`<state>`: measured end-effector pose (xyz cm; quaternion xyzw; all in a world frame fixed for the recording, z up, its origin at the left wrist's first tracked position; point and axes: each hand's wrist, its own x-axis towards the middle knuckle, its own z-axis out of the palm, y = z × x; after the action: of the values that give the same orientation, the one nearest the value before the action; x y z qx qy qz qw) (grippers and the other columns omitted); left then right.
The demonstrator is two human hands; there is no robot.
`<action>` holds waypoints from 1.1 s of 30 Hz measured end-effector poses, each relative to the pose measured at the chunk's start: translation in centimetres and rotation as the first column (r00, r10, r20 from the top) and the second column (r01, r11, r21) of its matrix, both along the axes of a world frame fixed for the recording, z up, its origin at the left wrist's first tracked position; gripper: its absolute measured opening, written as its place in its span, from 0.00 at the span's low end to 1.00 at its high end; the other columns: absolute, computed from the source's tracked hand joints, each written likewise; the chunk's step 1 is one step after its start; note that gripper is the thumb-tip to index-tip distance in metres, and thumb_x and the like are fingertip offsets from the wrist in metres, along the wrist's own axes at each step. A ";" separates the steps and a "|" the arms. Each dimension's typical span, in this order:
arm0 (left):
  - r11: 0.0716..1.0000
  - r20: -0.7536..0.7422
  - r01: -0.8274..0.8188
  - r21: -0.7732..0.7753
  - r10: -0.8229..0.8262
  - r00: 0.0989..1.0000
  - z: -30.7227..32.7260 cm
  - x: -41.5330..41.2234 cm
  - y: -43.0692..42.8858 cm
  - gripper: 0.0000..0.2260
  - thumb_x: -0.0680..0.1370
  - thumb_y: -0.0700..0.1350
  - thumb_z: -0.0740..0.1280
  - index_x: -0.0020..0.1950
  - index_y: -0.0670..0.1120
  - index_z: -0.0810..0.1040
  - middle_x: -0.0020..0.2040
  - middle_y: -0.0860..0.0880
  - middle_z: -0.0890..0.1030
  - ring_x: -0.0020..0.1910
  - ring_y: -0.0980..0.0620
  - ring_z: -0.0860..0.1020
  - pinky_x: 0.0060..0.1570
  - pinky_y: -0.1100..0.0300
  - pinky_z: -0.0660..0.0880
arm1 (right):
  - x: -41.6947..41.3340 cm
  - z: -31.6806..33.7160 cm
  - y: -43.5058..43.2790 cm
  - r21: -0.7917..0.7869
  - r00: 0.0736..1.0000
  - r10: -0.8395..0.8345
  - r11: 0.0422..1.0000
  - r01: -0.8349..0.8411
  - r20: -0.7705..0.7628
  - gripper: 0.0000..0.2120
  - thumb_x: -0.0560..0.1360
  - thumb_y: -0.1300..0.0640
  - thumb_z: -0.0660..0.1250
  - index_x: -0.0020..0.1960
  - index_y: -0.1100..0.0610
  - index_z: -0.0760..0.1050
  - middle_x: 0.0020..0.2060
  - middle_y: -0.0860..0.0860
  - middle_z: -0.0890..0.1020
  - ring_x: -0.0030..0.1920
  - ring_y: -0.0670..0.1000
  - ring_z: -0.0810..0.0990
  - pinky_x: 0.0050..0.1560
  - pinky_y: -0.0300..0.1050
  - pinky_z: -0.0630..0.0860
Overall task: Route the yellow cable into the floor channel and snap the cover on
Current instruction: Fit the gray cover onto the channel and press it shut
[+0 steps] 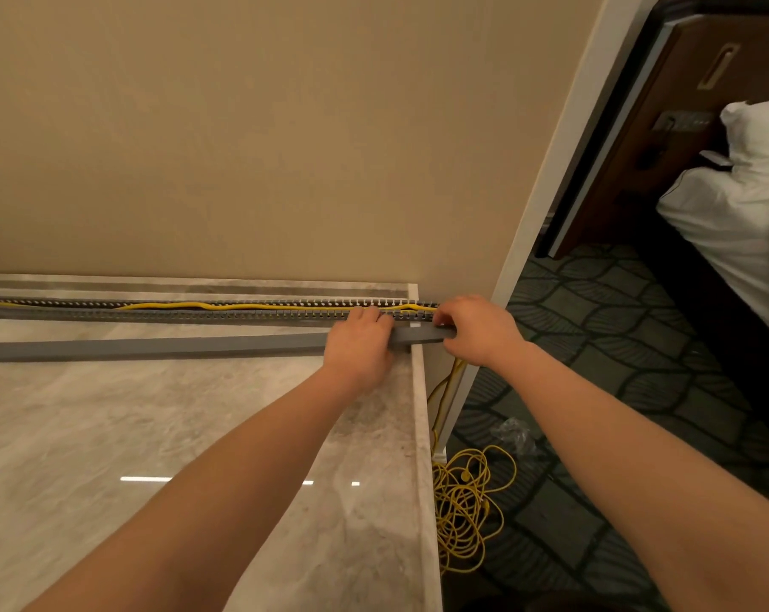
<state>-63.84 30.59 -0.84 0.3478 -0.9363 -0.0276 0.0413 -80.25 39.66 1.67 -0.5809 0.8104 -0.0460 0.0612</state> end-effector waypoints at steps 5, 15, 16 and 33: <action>0.995 0.037 0.066 0.073 -0.068 0.997 0.0 0.6 -0.7 0.13 0.80 0.47 0.63 0.64 0.50 0.71 0.60 0.49 0.76 0.57 0.46 0.77 0.50 0.50 0.77 | -0.4 0.0 0.3 0.028 0.998 0.045 0.999 -0.044 -0.047 0.12 0.74 0.52 0.69 0.58 0.47 0.78 0.54 0.49 0.81 0.55 0.52 0.78 0.47 0.47 0.76; 0.968 -0.005 0.244 0.051 -0.245 0.970 3.2 0.3 -3.3 0.14 0.82 0.50 0.61 0.68 0.52 0.72 0.60 0.49 0.76 0.56 0.46 0.77 0.49 0.51 0.76 | -2.2 2.7 -0.2 -0.073 0.989 -0.004 0.997 0.015 0.145 0.09 0.75 0.57 0.70 0.55 0.53 0.80 0.52 0.50 0.83 0.53 0.52 0.80 0.49 0.45 0.75; 0.966 -0.015 0.252 0.054 -0.252 0.968 3.5 0.1 -3.3 0.15 0.82 0.50 0.61 0.68 0.52 0.72 0.60 0.49 0.76 0.56 0.45 0.77 0.49 0.51 0.75 | -2.4 2.9 -0.3 -0.078 0.989 -0.008 0.997 0.019 0.145 0.09 0.75 0.57 0.70 0.55 0.54 0.80 0.52 0.51 0.83 0.53 0.52 0.80 0.50 0.46 0.76; 0.973 0.043 0.220 0.070 -0.223 0.974 4.1 -2.7 -6.8 0.15 0.81 0.46 0.64 0.68 0.52 0.74 0.59 0.49 0.77 0.58 0.46 0.77 0.52 0.52 0.75 | -3.1 0.8 -2.2 -0.140 0.982 -0.099 0.983 0.122 0.160 0.08 0.75 0.56 0.70 0.54 0.55 0.80 0.51 0.52 0.84 0.51 0.53 0.80 0.48 0.45 0.75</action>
<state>-66.53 23.77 3.29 0.2431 -0.9685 -0.0534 0.0030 -83.35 37.45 2.47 -0.5325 0.8287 -0.1540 0.0769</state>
